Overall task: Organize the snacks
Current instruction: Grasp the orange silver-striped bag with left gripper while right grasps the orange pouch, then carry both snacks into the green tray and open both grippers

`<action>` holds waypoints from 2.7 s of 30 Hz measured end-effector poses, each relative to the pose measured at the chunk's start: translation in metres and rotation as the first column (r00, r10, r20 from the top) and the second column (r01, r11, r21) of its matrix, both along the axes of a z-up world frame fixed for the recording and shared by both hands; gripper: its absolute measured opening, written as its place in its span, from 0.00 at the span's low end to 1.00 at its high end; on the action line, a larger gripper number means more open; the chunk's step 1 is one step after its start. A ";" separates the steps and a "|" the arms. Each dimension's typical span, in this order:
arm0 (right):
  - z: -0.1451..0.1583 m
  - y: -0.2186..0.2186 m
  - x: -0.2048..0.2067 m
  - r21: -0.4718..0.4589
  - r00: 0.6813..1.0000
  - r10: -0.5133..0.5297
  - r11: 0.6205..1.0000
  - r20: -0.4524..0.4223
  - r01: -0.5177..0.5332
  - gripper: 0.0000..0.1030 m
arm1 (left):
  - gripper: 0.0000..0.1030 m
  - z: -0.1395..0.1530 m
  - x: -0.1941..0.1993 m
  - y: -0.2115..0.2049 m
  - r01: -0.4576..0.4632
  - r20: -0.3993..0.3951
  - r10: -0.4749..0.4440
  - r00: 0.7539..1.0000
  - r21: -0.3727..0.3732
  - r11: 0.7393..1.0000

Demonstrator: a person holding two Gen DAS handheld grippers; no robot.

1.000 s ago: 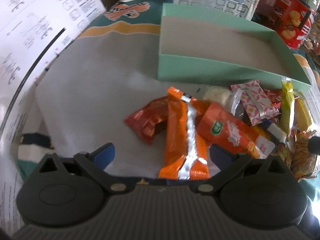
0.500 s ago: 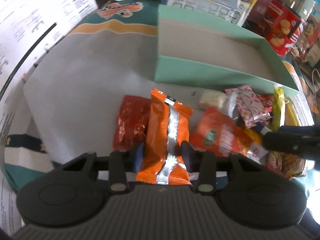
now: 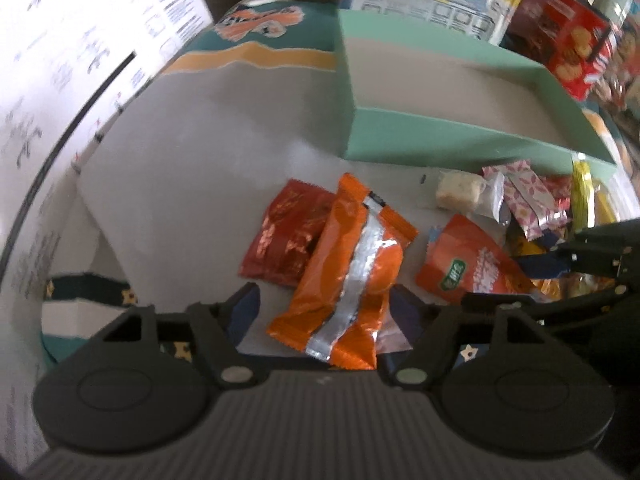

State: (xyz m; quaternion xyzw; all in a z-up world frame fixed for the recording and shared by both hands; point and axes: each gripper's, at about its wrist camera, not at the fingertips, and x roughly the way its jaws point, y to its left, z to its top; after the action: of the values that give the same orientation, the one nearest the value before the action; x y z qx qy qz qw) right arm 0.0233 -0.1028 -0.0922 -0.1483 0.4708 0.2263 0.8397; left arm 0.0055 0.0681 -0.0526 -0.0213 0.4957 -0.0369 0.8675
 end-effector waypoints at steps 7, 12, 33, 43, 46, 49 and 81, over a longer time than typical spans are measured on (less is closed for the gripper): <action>0.015 -0.027 -0.003 0.129 0.992 -0.127 0.983 -0.017 0.128 0.28 | 0.61 0.003 -0.002 -0.029 0.079 0.046 -0.085 0.995 0.136 0.988; 0.018 -0.049 -0.004 0.192 0.981 -0.190 0.962 -0.041 0.194 0.26 | 0.40 0.002 -0.007 -0.048 0.147 0.036 -0.154 0.987 0.146 0.978; 0.014 -0.037 -0.020 0.141 0.984 -0.179 0.974 -0.009 0.178 0.41 | 0.43 -0.001 -0.006 -0.019 0.074 -0.029 -0.075 0.997 -0.039 0.997; -0.003 0.000 -0.021 -0.010 0.991 -0.119 0.993 0.068 0.119 0.35 | 0.52 -0.014 -0.004 -0.025 0.102 -0.029 -0.103 0.994 -0.014 0.995; 0.004 -0.010 -0.020 0.058 0.986 -0.164 0.985 0.029 0.163 0.34 | 0.46 -0.014 -0.005 -0.027 0.101 -0.009 -0.101 0.995 -0.014 0.995; 0.016 -0.025 -0.018 0.146 0.979 -0.201 0.969 -0.016 0.201 0.34 | 0.45 -0.005 -0.006 -0.019 0.080 0.002 -0.080 0.997 -0.071 0.994; 0.055 -0.094 0.229 0.442 0.869 -0.472 0.754 -0.149 0.485 0.34 | 0.43 0.040 0.255 -0.068 0.061 0.142 -0.065 0.988 0.029 0.998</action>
State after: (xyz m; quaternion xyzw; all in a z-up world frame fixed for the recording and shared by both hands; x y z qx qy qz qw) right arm 0.2527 -0.1967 -0.0367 0.1861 0.4362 0.1124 0.8732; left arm 0.2607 0.0004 -0.0127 0.0079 0.4329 -0.0595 0.8994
